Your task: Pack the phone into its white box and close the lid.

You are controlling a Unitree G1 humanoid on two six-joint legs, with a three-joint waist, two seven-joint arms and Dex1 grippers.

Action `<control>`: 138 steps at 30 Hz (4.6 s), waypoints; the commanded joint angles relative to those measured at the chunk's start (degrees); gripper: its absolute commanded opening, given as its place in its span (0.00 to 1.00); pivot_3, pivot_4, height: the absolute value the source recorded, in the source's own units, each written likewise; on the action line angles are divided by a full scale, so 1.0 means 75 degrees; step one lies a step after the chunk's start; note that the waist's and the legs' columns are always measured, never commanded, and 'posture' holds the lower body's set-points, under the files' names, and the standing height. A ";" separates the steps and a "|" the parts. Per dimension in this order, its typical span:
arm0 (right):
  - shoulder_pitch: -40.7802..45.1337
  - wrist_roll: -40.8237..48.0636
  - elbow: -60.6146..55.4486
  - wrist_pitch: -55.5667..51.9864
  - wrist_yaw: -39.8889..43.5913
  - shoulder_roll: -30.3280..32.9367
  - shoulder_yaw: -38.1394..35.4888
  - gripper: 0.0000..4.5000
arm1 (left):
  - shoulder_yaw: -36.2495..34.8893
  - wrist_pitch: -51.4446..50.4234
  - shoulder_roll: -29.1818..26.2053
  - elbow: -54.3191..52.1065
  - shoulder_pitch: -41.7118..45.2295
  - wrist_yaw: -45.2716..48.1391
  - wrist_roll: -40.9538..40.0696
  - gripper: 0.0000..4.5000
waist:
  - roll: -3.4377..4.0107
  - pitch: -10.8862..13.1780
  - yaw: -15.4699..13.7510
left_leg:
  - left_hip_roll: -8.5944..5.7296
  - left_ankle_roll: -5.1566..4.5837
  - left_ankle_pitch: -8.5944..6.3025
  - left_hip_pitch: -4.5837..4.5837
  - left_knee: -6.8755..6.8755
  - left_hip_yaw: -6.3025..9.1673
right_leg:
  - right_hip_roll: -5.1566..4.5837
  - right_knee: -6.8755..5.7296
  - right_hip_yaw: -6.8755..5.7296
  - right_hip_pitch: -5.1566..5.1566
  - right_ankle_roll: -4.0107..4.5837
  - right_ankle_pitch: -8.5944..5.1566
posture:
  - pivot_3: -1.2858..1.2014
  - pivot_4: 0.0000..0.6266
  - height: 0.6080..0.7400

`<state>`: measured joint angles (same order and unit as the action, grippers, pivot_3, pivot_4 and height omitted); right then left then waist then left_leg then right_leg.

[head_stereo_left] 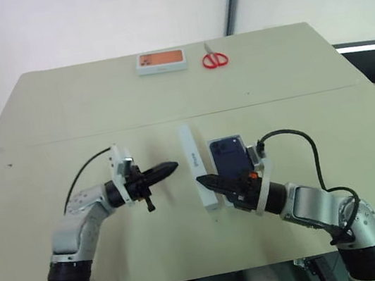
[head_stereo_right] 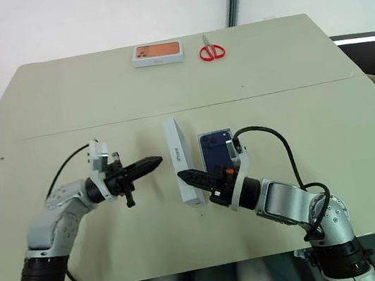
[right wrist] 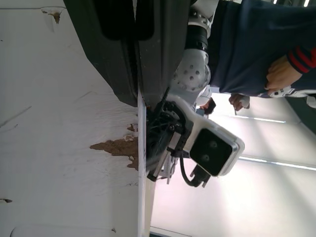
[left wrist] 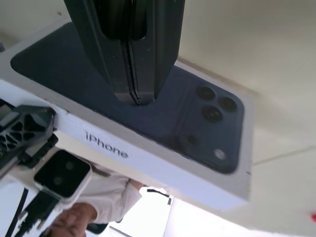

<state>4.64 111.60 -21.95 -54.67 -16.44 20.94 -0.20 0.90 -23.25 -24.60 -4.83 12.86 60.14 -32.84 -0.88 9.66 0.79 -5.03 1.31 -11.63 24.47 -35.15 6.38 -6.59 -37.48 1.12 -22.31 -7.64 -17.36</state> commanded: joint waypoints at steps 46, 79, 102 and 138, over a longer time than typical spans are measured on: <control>0.0537 -1.2299 0.0228 0.4126 0.6775 0.3914 0.0771 0.01 | 0.0722 0.0251 0.0593 0.0846 0.0512 -0.0626 0.1070 0.00 | 0.0001 0.0003 -0.0049 | -0.0011 -0.0010 -0.0006 0.0001 -0.0021 0.0000 | -0.0007 0.0011 -0.0021 0.0020 -0.0007 0.0000 | 0.52 0.24 1.00; 0.0117 -1.3445 -0.0041 0.4020 0.7467 0.3634 0.0172 0.01 | 0.1459 -0.0290 0.1946 0.1305 0.1406 -0.0926 0.1512 0.00 | 0.0004 0.0000 -0.0203 | -0.0018 -0.0008 -0.0006 -0.0011 -0.0037 0.0010 | -0.0012 0.0010 -0.0032 0.0046 -0.0007 0.0001 | 0.52 0.24 1.00; 0.0103 -1.3955 0.0220 0.4019 0.7562 0.3461 0.0273 0.01 | 0.1635 -0.0211 0.1959 0.1226 0.1253 -0.1148 0.1804 0.00 | 0.0004 0.0000 -0.0196 | -0.0018 -0.0008 -0.0005 -0.0010 -0.0038 0.0010 | -0.0012 0.0010 -0.0032 0.0045 -0.0007 0.0001 | 0.52 0.24 1.00; -0.0069 -1.3776 0.0053 0.3770 0.8607 0.3699 0.0517 0.01 | 0.2174 0.0414 0.1998 0.2931 0.2150 -0.0365 0.2408 0.00 | -0.0006 -0.0021 -0.0166 | -0.0008 -0.0008 -0.0011 -0.0103 -0.0025 0.0012 | 0.0003 0.0034 -0.0037 0.0141 -0.0008 -0.0002 | 0.52 0.24 1.00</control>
<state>4.90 8.04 -21.28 -25.37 46.61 48.21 2.77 16.00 -18.27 -9.36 17.02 30.25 56.75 -15.29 -0.93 9.50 -0.46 -5.09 1.23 -11.74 23.50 -35.24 6.46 -6.59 -37.12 0.84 -21.02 -7.70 -17.38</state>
